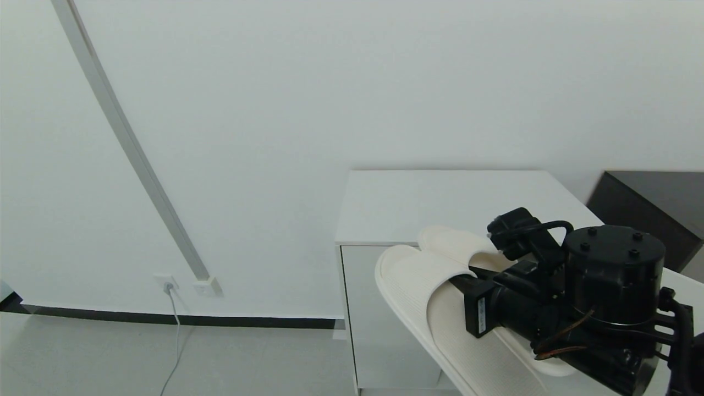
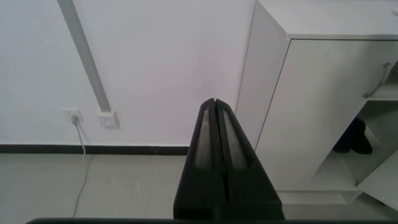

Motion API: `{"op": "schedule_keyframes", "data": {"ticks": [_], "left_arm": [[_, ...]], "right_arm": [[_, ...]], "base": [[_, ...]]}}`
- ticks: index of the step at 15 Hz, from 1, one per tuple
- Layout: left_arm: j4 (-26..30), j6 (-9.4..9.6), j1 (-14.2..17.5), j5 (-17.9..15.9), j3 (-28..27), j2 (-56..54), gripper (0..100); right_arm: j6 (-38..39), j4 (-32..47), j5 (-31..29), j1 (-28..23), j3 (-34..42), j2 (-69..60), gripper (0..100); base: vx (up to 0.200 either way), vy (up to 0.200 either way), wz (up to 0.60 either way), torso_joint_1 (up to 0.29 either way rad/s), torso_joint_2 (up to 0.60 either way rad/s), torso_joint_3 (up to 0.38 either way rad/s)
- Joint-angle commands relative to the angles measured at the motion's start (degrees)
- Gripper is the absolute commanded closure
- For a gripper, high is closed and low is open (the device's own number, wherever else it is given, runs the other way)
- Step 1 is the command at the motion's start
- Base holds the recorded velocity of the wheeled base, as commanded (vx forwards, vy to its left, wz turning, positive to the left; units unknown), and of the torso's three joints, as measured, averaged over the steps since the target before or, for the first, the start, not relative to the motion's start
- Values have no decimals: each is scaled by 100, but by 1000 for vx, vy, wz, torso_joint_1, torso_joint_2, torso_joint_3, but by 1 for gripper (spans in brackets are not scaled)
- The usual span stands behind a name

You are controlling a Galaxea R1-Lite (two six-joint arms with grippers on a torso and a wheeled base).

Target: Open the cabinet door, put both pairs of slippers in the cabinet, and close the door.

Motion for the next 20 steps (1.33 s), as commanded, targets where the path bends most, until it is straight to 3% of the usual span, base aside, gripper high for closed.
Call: {"op": "schedule_keyframes", "data": {"ticks": [1, 9, 20], "left_arm": [[0, -2, 1, 4, 0, -5, 100], [0, 7, 1, 22, 0, -5, 100], [0, 16, 1, 4, 0, 4, 100]], "right_arm": [[-5, 0, 1, 0, -1, 24, 100], [-5, 0, 10, 0, 8, 51, 100], [-5, 0, 1, 9, 52, 24, 100]], "base": [[0, 0, 0, 0, 0, 0], [0, 0, 0, 0, 0, 0], [0, -200, 0, 3, 3, 2]]}}
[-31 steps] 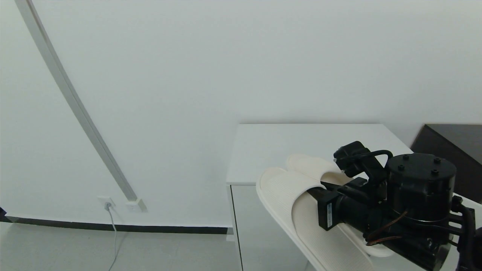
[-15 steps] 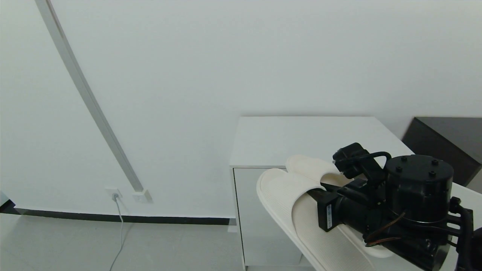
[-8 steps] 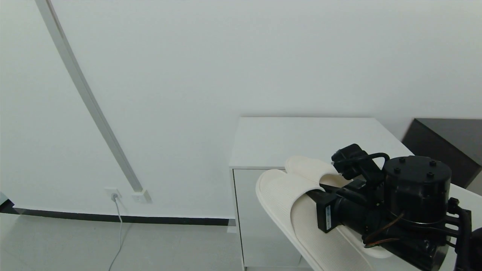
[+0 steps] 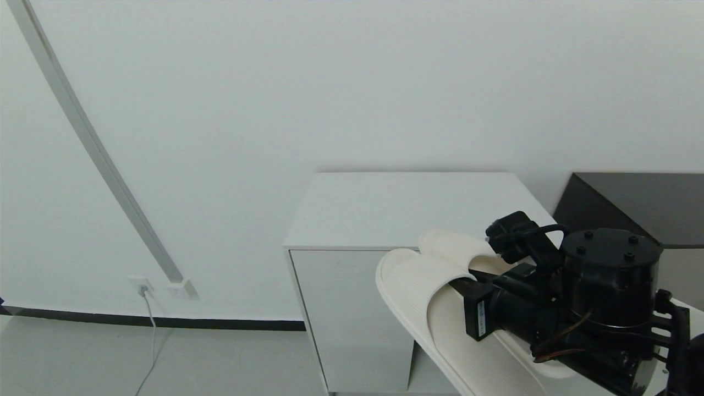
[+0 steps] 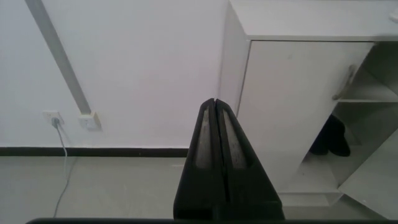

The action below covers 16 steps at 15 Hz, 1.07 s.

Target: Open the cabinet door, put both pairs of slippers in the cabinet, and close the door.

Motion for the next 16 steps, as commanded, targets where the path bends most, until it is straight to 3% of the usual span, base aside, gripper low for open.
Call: {"op": "schedule_keyframes", "data": {"ticks": [1, 10, 16], "left_arm": [[0, -3, 1, -1, 0, 4, 100], [0, -12, 1, -1, 0, -5, 100], [0, -12, 1, -1, 0, -5, 100]], "right_arm": [[1, 0, -1, 7, 9, -9, 100], [1, -79, 8, 94, 115, -35, 100], [-34, -264, -1, 165, 247, 0, 100]], "base": [[0, -200, 0, 7, 2, -2], [0, -200, 0, 1, 4, 3], [0, 0, 0, 0, 0, 0]]}}
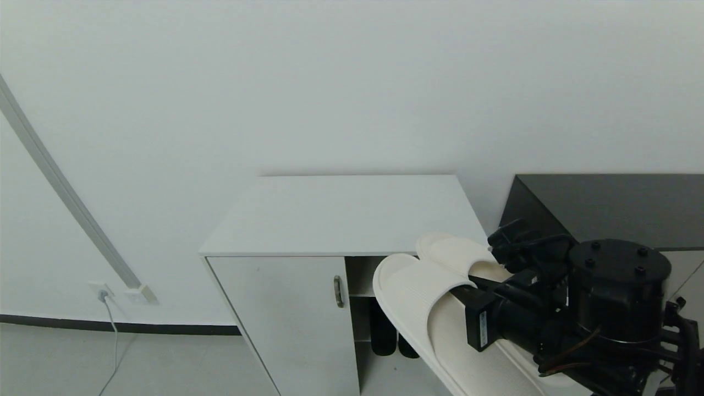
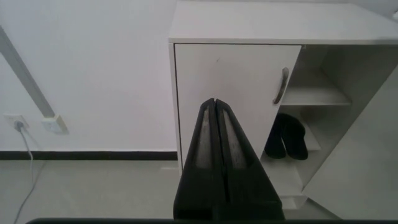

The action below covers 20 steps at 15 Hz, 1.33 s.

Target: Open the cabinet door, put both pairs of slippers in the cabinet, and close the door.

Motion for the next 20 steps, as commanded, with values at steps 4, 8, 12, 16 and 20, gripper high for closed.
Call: {"op": "schedule_keyframes", "data": {"ticks": [4, 8, 12, 16, 20], "left_arm": [[0, -10, -6, 11, 0, -2, 100], [0, -10, -6, 11, 0, 6, 100], [0, -10, -6, 11, 0, -2, 100], [0, -10, -6, 19, 0, -2, 100], [0, -10, -6, 19, 0, 6, 100]], "right_arm": [[-63, -444, 10, 23, 140, 145, 100], [-71, -611, 19, 129, 219, 198, 100], [-71, -619, 27, 173, 254, 198, 100], [-71, -611, 27, 199, 298, 207, 100], [-71, -619, 27, 208, 333, 233, 100]], "base": [[0, 0, 0, 0, 0, 0], [0, 0, 0, 0, 0, 0], [0, 0, 0, 0, 0, 0], [0, 0, 0, 0, 0, 0], [0, 0, 0, -155, 348, 189]]}}
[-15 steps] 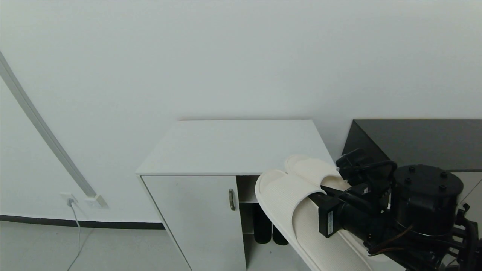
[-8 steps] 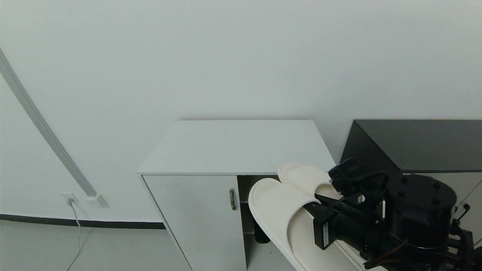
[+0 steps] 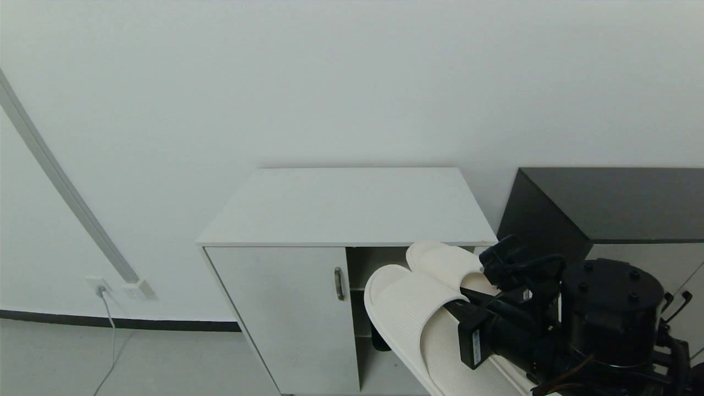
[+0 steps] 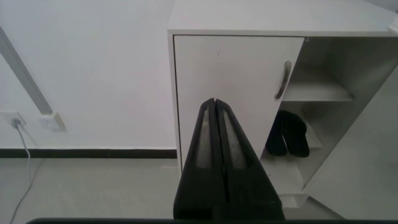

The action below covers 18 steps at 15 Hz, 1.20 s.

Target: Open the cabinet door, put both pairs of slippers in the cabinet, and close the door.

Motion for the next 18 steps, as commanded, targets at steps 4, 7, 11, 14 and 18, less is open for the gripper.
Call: {"op": "schedule_keyframes", "data": {"ticks": [4, 7, 11, 14, 18], "left_arm": [[0, -2, 1, -5, 0, 6, 100], [0, -2, 1, -5, 0, -2, 100], [0, -2, 1, -5, 0, 6, 100], [0, -2, 1, -5, 0, -2, 100], [0, -2, 1, -5, 0, -2, 100]], "right_arm": [[-1, -3, -10, 2, 19, 35, 100], [-1, -3, -10, 2, 28, 43, 100], [-1, 6, -10, 2, 54, 52, 100], [-62, -29, -1, 2, 80, 131, 100], [-62, -90, 8, 2, 89, 158, 100]], "base": [[0, 0, 0, -225, 537, 303], [0, 0, 0, -225, 548, 312], [0, 0, 0, -205, 533, 322], [0, 0, 0, -185, 494, 318], [0, 0, 0, -160, 485, 321]]}}
